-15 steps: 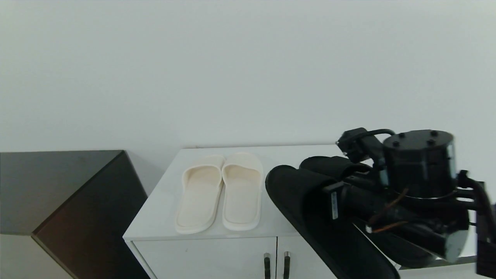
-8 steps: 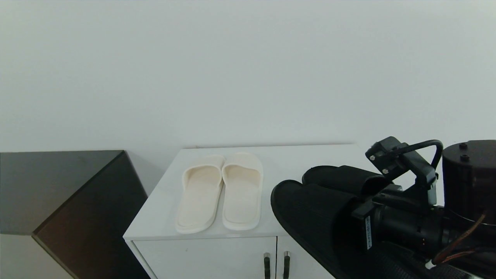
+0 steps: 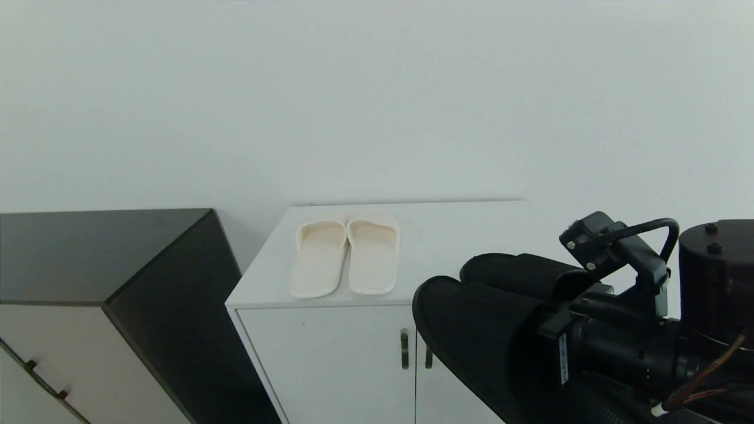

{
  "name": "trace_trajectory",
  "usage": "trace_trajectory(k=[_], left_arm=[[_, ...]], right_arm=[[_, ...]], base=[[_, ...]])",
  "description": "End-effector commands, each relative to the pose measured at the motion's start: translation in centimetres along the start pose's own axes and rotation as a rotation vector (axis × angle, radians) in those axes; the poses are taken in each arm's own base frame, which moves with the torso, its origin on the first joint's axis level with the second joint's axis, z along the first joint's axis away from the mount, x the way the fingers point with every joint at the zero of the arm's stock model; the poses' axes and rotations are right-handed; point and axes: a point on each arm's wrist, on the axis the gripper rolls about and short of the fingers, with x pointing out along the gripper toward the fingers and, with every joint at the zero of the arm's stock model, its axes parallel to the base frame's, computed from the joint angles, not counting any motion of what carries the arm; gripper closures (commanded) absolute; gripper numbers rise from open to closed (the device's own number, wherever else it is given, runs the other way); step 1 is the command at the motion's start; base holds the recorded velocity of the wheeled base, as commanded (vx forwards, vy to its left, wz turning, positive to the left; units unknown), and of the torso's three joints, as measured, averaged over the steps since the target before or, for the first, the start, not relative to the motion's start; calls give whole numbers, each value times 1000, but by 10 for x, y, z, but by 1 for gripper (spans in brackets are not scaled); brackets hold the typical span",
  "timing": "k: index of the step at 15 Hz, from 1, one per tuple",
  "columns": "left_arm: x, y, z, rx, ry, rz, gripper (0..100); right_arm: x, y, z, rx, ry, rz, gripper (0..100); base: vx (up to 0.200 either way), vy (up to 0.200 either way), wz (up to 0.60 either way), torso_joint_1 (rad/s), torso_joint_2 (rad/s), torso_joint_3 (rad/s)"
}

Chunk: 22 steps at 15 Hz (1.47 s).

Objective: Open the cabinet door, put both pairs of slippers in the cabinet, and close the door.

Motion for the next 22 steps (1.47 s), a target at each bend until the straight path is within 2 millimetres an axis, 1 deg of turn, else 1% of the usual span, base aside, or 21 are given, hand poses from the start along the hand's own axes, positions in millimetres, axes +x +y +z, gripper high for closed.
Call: trace_trajectory(k=[1, 4, 8, 14, 20, 21, 22], left_arm=[[0, 0, 0, -1, 0, -1, 100], [0, 0, 0, -2, 0, -1, 100], [0, 0, 0, -4, 0, -1, 100], [0, 0, 0, -7, 0, 1, 100], [0, 0, 0, -13, 0, 3, 100], [0, 0, 0, -13, 0, 3, 0], [0, 0, 0, -13, -2, 4, 0]], right_arm=[[2, 0, -6, -6, 13, 0, 100], [1, -1, -11, -35, 4, 15, 100], [1, -1, -10, -36, 4, 14, 100], [1, -1, -16, -56, 23, 22, 100], [0, 0, -17, -58, 26, 35, 100], [0, 1, -17, -59, 28, 36, 100], [0, 0, -18, -59, 29, 35, 100]], base=[[0, 0, 0, 0, 0, 0], [0, 0, 0, 0, 0, 0], [0, 0, 0, 0, 0, 0], [0, 0, 0, -6, 13, 11], [0, 0, 0, -187, 460, 268], [0, 0, 0, -207, 530, 325], [0, 0, 0, -212, 525, 325]])
